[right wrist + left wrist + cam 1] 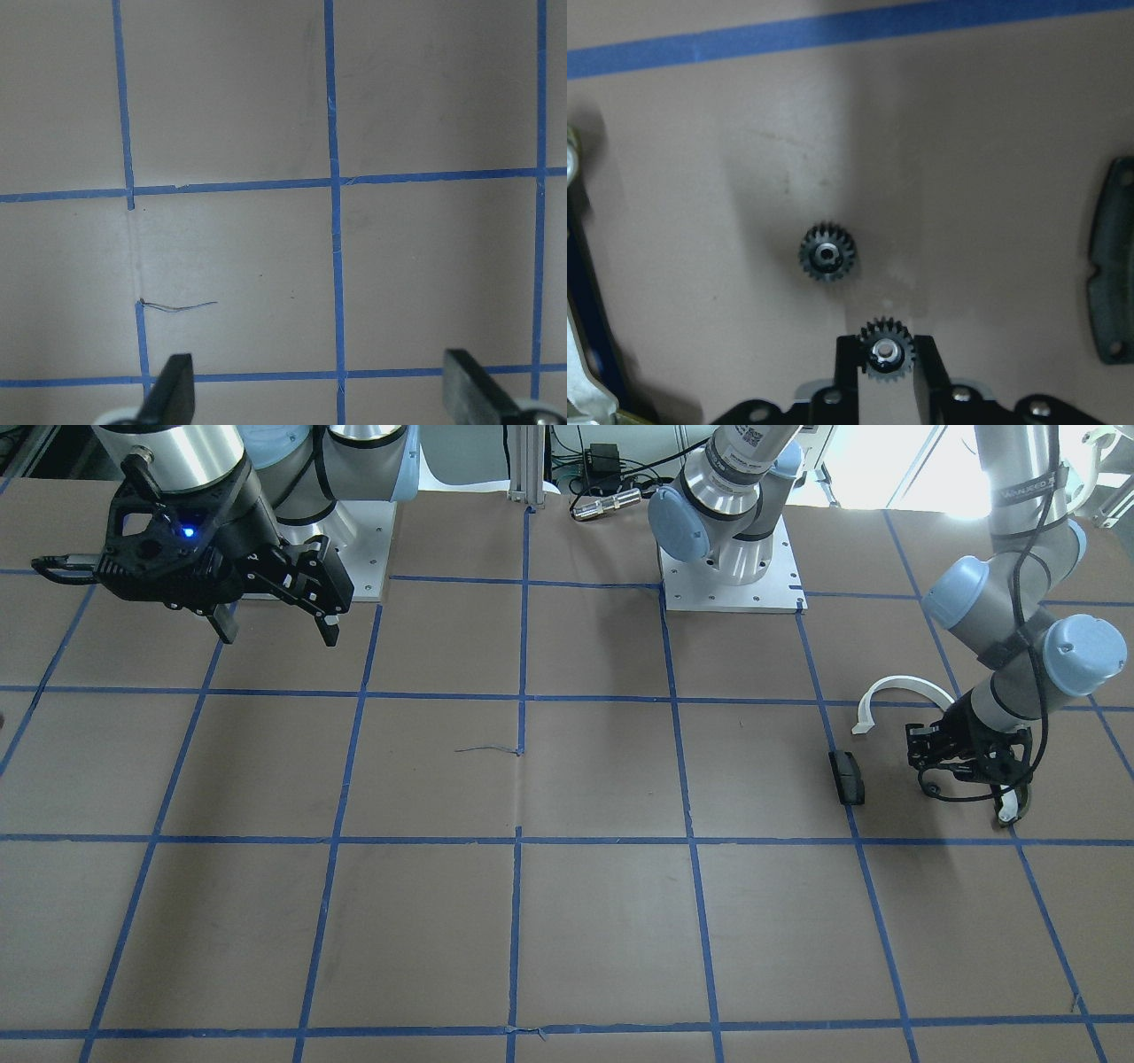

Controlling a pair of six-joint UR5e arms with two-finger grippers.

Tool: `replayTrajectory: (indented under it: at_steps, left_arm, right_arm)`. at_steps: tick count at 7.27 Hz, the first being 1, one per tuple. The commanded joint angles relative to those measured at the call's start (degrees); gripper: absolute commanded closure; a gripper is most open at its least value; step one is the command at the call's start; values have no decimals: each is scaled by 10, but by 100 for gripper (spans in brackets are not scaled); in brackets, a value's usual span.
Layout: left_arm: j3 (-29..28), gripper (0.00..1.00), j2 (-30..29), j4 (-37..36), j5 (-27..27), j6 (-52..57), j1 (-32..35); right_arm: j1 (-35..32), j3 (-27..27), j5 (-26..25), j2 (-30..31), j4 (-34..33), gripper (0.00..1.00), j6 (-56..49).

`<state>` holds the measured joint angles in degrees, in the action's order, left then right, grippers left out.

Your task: Place bearing gear from tray to pile

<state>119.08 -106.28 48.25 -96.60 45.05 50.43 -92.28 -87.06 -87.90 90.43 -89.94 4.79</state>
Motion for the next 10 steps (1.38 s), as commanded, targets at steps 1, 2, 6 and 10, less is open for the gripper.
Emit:
replayTrajectory:
  at_steps: [1, 2, 6, 10]
  left_arm:
    - [-5, 100, 5, -1, 19, -2, 2]
    - [-10, 100, 0, -2, 23, -4, 5]
    - [-28, 100, -14, -7, 28, -8, 27]
    - [-29, 63, -23, -11, 25, -1, 27]
  right_arm:
    - [0, 0, 0, 0, 0, 0, 0]
    - [0, -1, 0, -2, 0, 0, -2]
    - [0, 0, 0, 4, 3, 0, -4]
    - [0, 1, 0, 3, 3, 0, 1]
